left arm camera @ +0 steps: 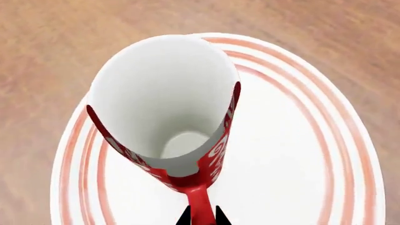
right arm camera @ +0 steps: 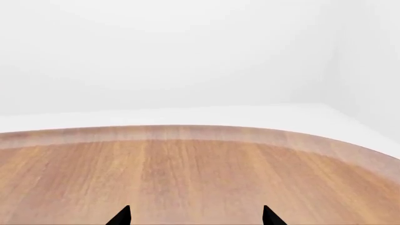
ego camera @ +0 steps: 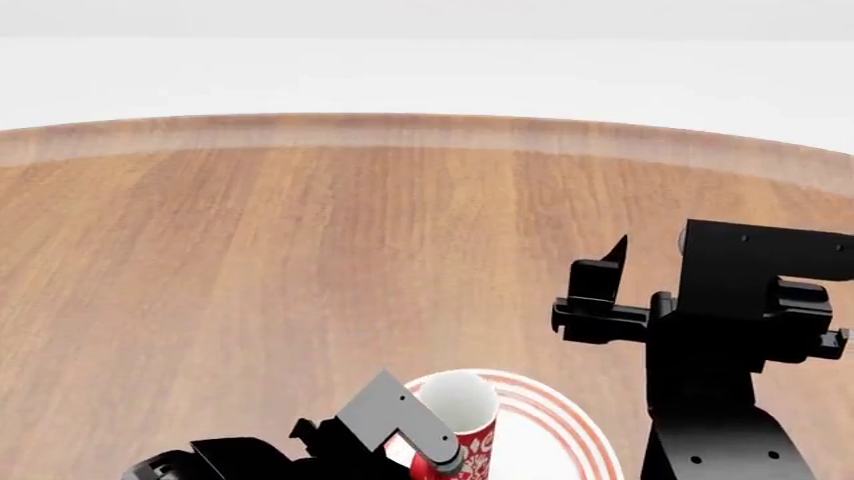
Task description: Pick up the red mug and put it on the plate
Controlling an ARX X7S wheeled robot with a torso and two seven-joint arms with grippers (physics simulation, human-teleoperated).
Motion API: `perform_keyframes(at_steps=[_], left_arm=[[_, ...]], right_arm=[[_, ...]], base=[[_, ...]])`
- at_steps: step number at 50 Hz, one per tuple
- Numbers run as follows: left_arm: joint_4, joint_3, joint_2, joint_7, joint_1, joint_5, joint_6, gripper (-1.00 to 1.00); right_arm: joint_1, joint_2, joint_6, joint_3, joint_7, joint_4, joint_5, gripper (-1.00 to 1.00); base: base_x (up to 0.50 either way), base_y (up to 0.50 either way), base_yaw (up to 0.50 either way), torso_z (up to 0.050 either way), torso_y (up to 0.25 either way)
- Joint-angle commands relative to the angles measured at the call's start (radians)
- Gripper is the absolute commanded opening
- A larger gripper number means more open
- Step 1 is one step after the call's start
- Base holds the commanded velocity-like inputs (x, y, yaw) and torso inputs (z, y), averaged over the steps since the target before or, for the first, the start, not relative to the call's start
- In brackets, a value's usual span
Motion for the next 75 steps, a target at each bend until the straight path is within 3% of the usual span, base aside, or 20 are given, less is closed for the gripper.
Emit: perform_keyframes(at_steps=[1,5,6,28,40,43,49,58,65,75], left_arm=[[-0.014,0.015,0.000,0.005,0.016,-0.021,-0.024,-1.00],[-0.013,0.015,0.000,0.002,0.016,-0.019,-0.027,-1.00],[-0.014,0.014,0.000,-0.005,0.016,-0.020,-0.029,1.00],[-0.020,0.013,0.000,-0.007,0.021,0.006,-0.024,1.00],[-0.028,0.008,0.000,0.058,0.017,0.029,0.034,1.00],[0.087,0.010,-0.057,-0.006,0.021,0.027,0.021,1.00],[0.456,0.006,-0.266,-0.172,0.034,-0.012,-0.029,1.00],[0.771,-0.032,-0.474,-0.328,0.029,-0.061,-0.045,1.00],[0.983,-0.087,-0.606,-0.345,0.029,-0.081,0.030,1.00],[1.089,-0.167,-0.680,-0.303,0.039,-0.091,0.160,1.00]], right_arm=[[-0.002,-0.001,-0.009,-0.004,0.001,0.010,0.001,1.00],[-0.001,-0.001,-0.010,-0.007,0.001,0.013,0.002,1.00],[-0.001,0.000,-0.009,-0.007,0.001,0.010,0.003,1.00],[0.007,0.003,-0.011,-0.016,0.003,0.018,0.007,1.00],[0.007,0.001,-0.021,-0.022,0.006,0.034,0.007,1.00],[0.007,0.000,-0.024,-0.026,0.005,0.035,0.006,1.00],[0.008,-0.003,-0.031,-0.036,0.004,0.049,0.002,1.00],[0.011,-0.001,-0.023,-0.038,0.007,0.042,0.007,1.00],[0.017,-0.002,-0.021,-0.045,0.008,0.042,0.008,1.00],[0.021,0.003,-0.006,-0.049,0.013,0.021,0.013,1.00]], base=[[0.00,0.00,0.00,0.000,0.000],[0.00,0.00,0.00,0.000,0.000],[0.00,0.00,0.00,0.000,0.000],[0.00,0.00,0.00,0.000,0.000],[0.00,0.00,0.00,0.000,0.000],[0.00,0.00,0.00,0.000,0.000],[0.00,0.00,0.00,0.000,0.000],[0.00,0.00,0.00,0.000,0.000],[0.00,0.00,0.00,0.000,0.000],[0.00,0.00,0.00,0.000,0.000]])
